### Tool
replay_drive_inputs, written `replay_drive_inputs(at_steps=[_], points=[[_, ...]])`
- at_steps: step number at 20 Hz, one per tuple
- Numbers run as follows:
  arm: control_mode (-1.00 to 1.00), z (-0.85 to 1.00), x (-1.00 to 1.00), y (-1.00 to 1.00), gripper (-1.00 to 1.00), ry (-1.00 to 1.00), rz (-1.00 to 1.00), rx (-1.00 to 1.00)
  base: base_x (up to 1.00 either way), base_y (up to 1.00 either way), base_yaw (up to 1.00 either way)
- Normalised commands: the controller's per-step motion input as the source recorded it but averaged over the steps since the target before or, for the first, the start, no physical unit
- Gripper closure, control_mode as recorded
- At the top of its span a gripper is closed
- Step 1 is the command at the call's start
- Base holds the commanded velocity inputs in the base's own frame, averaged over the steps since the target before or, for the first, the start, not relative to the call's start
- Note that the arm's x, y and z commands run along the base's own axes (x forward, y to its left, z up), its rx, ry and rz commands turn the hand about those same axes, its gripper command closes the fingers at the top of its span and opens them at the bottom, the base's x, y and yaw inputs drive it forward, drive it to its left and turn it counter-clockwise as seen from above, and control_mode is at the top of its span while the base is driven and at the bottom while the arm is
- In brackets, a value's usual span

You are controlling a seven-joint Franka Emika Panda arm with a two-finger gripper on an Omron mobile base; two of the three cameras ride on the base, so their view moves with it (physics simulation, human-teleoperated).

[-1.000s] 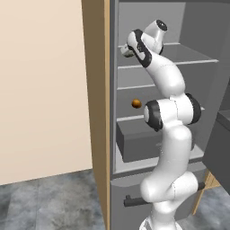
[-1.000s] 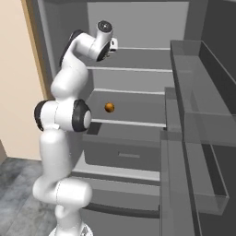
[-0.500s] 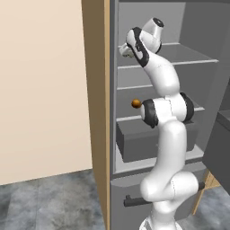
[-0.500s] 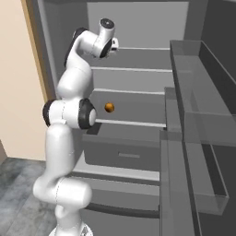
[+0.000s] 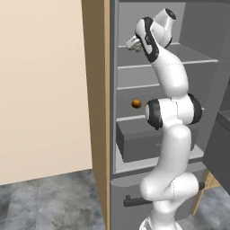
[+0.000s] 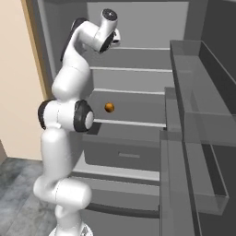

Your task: Open the fridge, remove the mango, broccoli, and chicken drumstick, and place them on any counter.

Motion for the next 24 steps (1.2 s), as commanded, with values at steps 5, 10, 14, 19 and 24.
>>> replay_drive_inputs(at_steps=[5, 10, 14, 19, 24], points=[[-1.0, -0.55, -1.0, -0.11, 1.0, -0.37, -0.01, 0.0, 0.0, 0.0, 0.0], [-1.0, -0.64, -1.0, 0.0, 1.0, -0.37, -0.04, 0.0, 0.0, 0.0, 0.0], [-1.0, -0.63, -1.0, 0.03, 1.0, -0.38, -0.04, 0.0, 0.0, 0.0, 0.0], [-1.0, -0.16, -1.0, 0.2, 1.0, -0.33, -0.03, -0.02, 0.0, 0.0, 0.0], [-1.0, 0.26, -1.0, 0.17, 1.0, -0.03, -0.07, -0.01, 0.0, 0.0, 0.0]])
